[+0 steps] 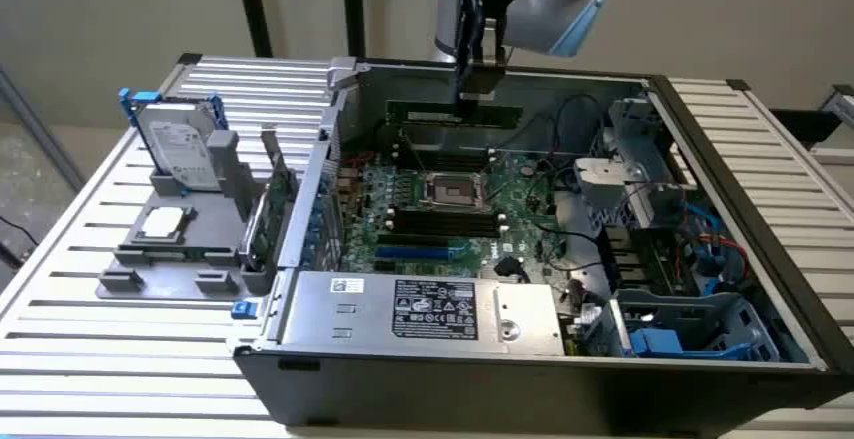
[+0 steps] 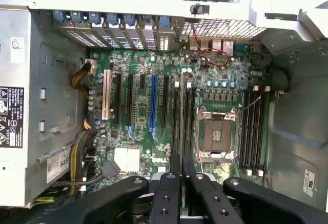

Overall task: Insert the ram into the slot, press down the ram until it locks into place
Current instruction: 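Insert the ram into the slot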

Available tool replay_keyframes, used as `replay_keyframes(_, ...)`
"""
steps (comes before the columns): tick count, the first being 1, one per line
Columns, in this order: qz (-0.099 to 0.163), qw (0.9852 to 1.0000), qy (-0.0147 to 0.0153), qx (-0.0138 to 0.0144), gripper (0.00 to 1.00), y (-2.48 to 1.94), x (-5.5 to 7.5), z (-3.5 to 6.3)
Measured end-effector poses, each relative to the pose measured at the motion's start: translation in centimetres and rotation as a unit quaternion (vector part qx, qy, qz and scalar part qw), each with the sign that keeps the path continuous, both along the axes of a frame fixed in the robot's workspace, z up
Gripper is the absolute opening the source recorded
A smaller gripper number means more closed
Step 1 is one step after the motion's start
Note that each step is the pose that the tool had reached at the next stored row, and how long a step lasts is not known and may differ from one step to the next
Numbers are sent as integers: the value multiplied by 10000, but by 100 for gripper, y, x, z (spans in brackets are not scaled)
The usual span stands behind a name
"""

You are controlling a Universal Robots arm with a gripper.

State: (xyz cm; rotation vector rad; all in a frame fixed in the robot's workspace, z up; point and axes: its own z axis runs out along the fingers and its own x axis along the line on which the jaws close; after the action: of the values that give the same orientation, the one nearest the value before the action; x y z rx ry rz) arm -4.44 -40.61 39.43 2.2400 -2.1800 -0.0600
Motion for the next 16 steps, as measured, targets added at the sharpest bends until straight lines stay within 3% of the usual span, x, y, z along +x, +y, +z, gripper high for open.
replay_keyframes(16, 0, 10000, -1, 0, 13, 3, 0, -36)
